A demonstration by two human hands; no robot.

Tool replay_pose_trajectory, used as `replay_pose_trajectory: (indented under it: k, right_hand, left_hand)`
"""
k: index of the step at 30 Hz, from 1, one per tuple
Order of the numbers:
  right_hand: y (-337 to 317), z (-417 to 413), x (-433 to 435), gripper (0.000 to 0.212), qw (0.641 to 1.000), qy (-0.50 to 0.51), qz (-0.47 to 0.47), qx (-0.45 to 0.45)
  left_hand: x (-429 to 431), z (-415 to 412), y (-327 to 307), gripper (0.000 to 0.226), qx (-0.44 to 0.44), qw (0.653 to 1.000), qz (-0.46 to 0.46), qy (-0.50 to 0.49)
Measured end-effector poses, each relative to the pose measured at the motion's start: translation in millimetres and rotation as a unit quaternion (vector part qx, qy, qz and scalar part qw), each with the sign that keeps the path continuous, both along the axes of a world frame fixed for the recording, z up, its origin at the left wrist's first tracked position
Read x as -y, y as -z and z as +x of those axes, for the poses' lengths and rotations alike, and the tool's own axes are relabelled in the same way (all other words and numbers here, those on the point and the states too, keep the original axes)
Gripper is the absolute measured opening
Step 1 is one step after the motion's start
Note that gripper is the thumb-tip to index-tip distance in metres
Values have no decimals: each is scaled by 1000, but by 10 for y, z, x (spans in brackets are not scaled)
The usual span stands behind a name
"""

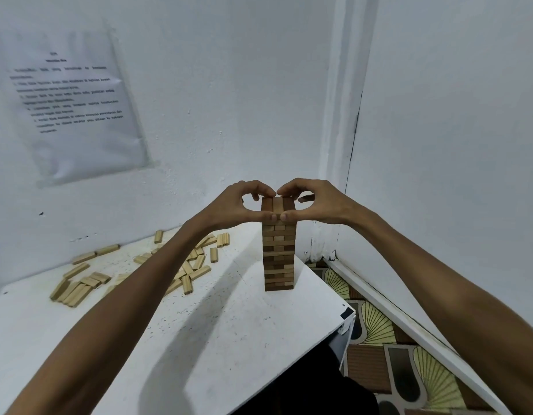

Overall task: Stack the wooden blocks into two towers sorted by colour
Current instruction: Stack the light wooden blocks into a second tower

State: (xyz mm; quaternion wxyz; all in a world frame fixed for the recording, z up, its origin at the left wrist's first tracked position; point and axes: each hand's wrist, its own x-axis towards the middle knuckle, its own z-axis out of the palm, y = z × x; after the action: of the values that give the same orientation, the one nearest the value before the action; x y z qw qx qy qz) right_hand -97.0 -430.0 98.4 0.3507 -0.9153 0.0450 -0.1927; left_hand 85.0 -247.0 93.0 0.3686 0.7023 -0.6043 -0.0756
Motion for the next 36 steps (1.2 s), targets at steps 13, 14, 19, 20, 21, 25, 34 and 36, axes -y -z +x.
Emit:
replay_pose_trajectory:
  k: [13,14,19,20,21,25,34,36]
  right_hand:
    - [26,6,17,62,1000,-3,17,-8]
    - [27,5,20,62,1000,-3,17,-8]
    - [34,-4,19,65,1000,-3,18,-10]
    - [30,-5,13,66,1000,-3,18,-11]
    - [28,-3,7,66,1000,-2,17,-13]
    - [38,-14,2,72,999,1,26,-24]
    - [143,-44,87,82,997,6,40,-66]
    - [155,-40,94,78,997,9,42,-66]
  left_hand:
    - [16,-40,23,60,-24,999,18,-11]
    - [18,-41,26,62,-26,999,17,-12]
    - [21,-51,39,69,-36,999,16,-15]
    - [20,-51,41,70,-38,999,16,-15]
    - [18,-50,39,70,-39,999,17,-15]
    - [2,-32,35,77,-38,999,32,-16]
    - [-66,28,117,99,-56,997,58,-21]
    - [-55,32,122,99,-57,997,57,-21]
